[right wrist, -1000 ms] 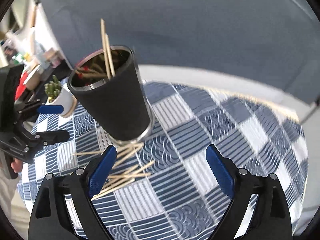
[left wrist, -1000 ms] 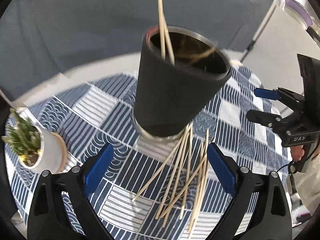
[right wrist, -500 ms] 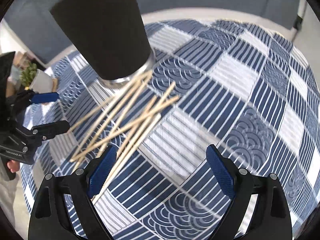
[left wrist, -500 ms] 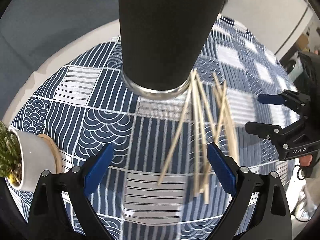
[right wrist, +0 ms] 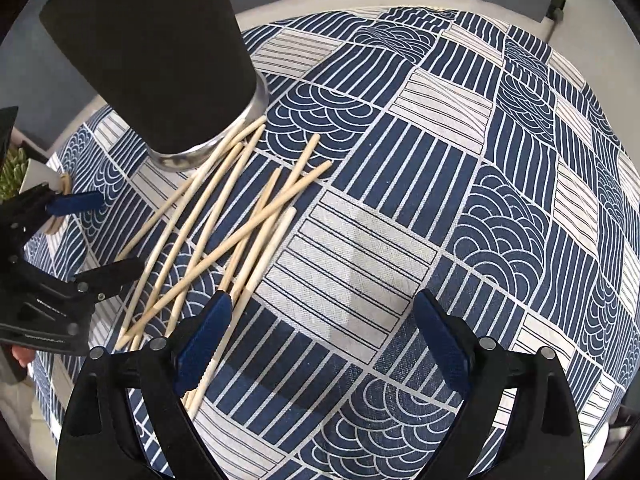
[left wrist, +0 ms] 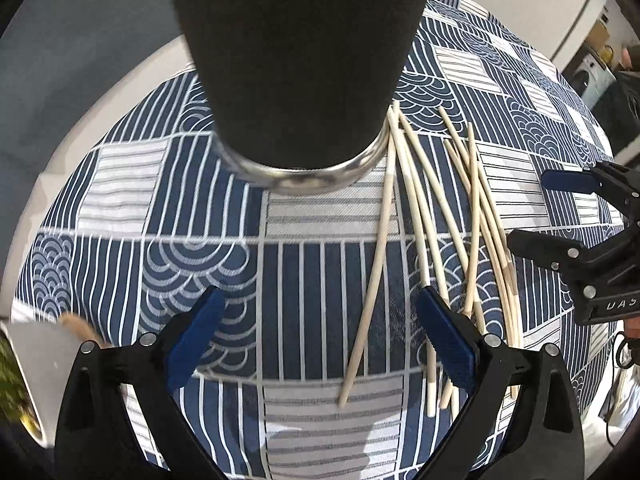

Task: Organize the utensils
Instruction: 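Move the left tool down to the remaining sticks while the right tool approaches them too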

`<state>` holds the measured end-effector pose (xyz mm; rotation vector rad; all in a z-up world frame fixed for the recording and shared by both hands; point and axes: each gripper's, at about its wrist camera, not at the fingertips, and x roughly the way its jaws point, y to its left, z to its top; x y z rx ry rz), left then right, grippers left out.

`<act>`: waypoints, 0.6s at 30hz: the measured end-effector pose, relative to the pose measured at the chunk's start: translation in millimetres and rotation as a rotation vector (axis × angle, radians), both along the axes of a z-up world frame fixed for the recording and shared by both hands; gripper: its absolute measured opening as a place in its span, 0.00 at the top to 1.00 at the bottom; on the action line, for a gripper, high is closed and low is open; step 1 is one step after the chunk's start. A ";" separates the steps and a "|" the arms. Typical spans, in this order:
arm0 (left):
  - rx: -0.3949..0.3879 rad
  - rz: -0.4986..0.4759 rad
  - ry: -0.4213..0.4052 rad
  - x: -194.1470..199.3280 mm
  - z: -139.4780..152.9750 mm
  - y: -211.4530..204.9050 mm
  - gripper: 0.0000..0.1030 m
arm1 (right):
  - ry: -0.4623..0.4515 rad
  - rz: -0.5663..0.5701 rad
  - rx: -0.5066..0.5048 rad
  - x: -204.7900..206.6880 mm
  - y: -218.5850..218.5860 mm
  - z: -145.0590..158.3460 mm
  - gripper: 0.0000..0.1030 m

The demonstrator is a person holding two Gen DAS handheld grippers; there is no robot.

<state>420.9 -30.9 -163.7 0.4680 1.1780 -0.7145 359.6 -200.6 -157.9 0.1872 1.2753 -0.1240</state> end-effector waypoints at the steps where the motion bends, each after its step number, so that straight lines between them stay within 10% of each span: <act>1: 0.019 -0.007 -0.006 2.9 -1.3 -3.6 0.07 | 0.006 -0.006 -0.015 0.8 -0.5 -1.9 0.13; 18: 0.028 0.018 -0.034 28.1 -5.5 -33.7 0.04 | 0.136 -0.145 -0.030 22.6 -18.0 -16.8 0.06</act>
